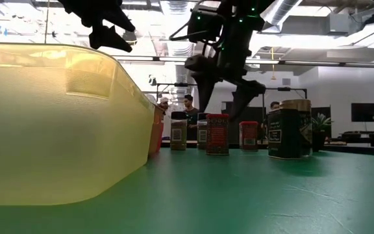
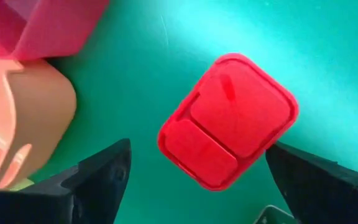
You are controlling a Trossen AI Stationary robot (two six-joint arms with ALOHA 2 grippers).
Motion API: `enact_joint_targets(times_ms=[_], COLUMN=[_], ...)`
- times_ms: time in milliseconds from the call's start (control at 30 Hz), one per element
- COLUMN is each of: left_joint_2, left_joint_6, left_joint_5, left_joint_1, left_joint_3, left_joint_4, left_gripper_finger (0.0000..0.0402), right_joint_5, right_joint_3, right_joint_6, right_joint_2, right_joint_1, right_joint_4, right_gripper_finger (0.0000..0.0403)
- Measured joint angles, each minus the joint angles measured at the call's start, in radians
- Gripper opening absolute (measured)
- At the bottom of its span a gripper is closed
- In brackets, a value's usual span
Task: Sort spices by type
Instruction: Put the bottom red seasoning can into the orange bin
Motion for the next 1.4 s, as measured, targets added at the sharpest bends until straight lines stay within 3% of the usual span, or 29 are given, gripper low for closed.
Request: enact_joint_targets(times_ms=[267,700,1133,1400], left_joint_2=[0.000,0.000,0.000,0.000], left_joint_6=[-0.061,-0.059,-0.068,-0.007], left_joint_5=[0.045,0.043,0.043,0.248], left_joint_1=[0.000,0.000,0.000,0.000], left_joint_3=[0.000,0.000,0.000,0.000], left_joint_4=[0.000,0.001,0.001,0.014], left_gripper_finger=[0.0299,0.0299,0.0299,0.0299], right_joint_5=[0.134,0.110,0.075,-0.047], right_joint_3=[-0.011,-0.124,-0.133,-0.079], right_joint_6=[0.075,0.073,-0.102,-0.407], right_joint_2=[0.000,-0.001,-0.001,-0.001], right_joint_1=[-0.001,-0.006,-0.009,0.015], right_joint_4=[0.006,0.100,0.128,0.120], right_gripper_finger=[0.0393,0.0389,0.0263,0.0238])
